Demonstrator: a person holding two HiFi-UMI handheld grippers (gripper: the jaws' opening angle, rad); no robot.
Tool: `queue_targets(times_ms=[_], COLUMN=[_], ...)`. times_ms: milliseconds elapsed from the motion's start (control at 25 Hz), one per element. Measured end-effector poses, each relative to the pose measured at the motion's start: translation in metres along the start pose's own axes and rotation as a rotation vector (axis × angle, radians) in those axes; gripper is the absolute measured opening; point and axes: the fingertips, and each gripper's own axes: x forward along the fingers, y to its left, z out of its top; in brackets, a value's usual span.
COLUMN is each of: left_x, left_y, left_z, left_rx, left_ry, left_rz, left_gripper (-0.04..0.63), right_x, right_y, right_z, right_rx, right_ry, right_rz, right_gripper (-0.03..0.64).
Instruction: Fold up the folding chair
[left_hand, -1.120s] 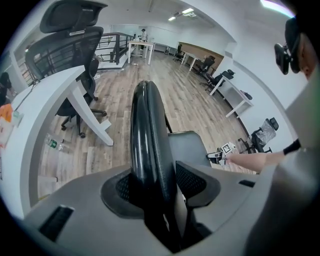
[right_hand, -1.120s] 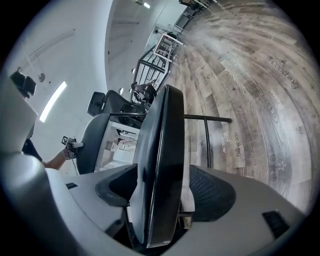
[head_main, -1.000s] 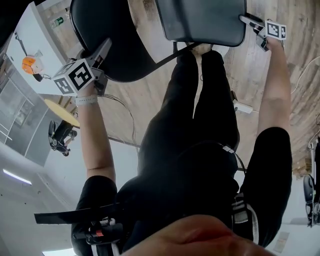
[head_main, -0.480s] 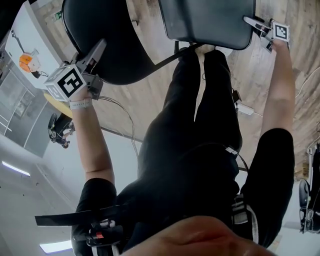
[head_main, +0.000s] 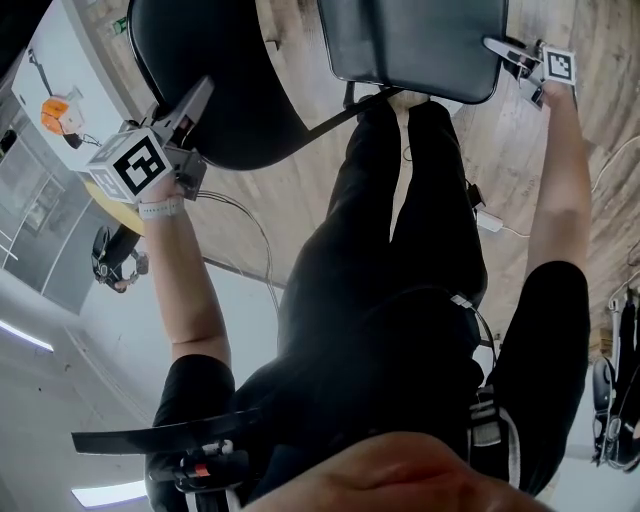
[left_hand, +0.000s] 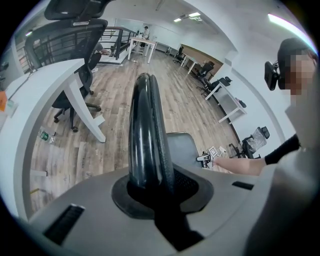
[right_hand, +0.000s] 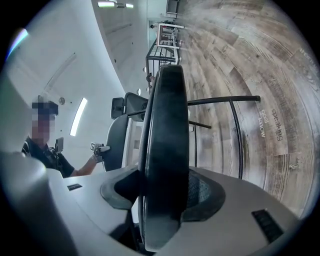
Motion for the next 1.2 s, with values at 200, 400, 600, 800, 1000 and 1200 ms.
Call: queue_targets(times_ms=[200, 400, 600, 800, 1000, 1200], left_x=[-0.008, -0.004, -0.049, -0.106, -0.123, -0.131], left_y=[-0.007, -0.019, -0.001, 0.037, 0.062, 0.084], left_z=[0.009, 0.023, 0.018, 0.016, 0.018, 0.021], left_rx=[0.000, 0.001, 0.002, 0.012, 0.016, 0.011], left_ry=[-0.018, -0.025, -0.033, -0.045, -0.044, -0.041], left_rz=[-0.007, 0.003, 0.016, 0.033, 0.050, 0.038], left_gripper=[0.064, 0.057, 0.057, 0.057, 0.057, 0.057], right_x=[0.013, 0.020, 0.074, 0.154, 0.203, 0.245], right_y=[0.033, 0.065, 0.140, 0.222, 0.256, 0.275], right_z=[0.002, 0.013, 0.003, -0.008, -0.009, -0.008], right_rx=[0.018, -0.022, -0.102, -0.188, -0.237, -0.281], right_ry=[0.025, 0.016, 0.031, 0.089, 0.132, 0.176], right_rz=[-0.017, 0.012, 0.097, 0.199, 0.269, 0.268], right_gripper=[0.229, 0.207, 0.179, 0.143, 0.109, 0.103])
